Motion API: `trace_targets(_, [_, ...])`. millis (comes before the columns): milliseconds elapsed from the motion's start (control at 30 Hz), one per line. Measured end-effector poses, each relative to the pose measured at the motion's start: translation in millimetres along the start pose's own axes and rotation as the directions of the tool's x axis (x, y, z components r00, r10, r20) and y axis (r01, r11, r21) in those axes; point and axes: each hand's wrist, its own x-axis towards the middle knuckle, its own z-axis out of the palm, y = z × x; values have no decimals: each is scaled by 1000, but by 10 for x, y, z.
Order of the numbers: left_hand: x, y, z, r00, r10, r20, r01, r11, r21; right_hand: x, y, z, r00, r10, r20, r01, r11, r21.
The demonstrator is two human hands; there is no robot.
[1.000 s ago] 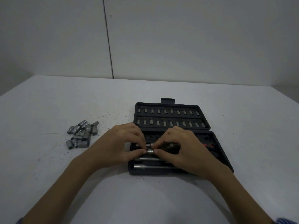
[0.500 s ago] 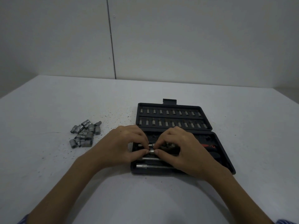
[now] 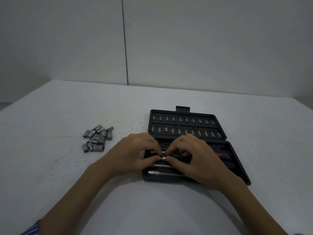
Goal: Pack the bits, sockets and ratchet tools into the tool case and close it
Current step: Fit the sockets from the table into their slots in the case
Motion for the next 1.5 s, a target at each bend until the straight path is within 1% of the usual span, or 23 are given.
trace_targets(133, [-66,44,-1,1000,-12,-28,13,1000,9,35,-65,7,1000,-12,0,12,1000,15])
trace_targets(267, [-159,50,-29,995,-50,-82,53,998,35,90,-158,44,1000,-17,13,17,1000,-17])
trace_targets(367, [-239,24,-75,988,-92,-124,100,993,62,163,-232,81,999,-21,25,22,999,-35])
trace_targets(500, [-359,-42,-160,967,-178,-181,203,971,127,295,-341,170,997,-28,67,33,997,-73])
trace_targets(600, [-457,-108,-218,926,-277,-256,324,932,164,377,-417,251,996,-30,80,39,994,-105])
trace_targets(700, [-548,-199,-269,860,-366,-355,456,864,213,469,-496,338,996,-35,83,46,988,-144])
trace_targets(767, [-578,-252,-300,818,-411,-402,521,826,217,541,-546,399,995,-34,92,50,983,-176])
trace_targets(867, [-563,-315,-352,767,-468,-440,591,782,197,634,-596,489,996,-24,89,41,980,-197])
trace_targets(967, [-537,-369,-379,716,-544,-438,664,725,186,682,-614,578,996,-13,85,31,976,-214])
trace_targets(1100, [-530,-369,-357,679,-566,-469,701,690,182,672,-591,671,997,-17,74,34,971,-238])
trace_targets(1300, [-500,-331,-336,640,-568,-518,745,622,239,652,-563,700,999,-6,49,16,979,-201])
trace_targets(1500, [-419,-364,-317,616,-588,-524,768,597,234,651,-563,702,999,-4,49,13,982,-187])
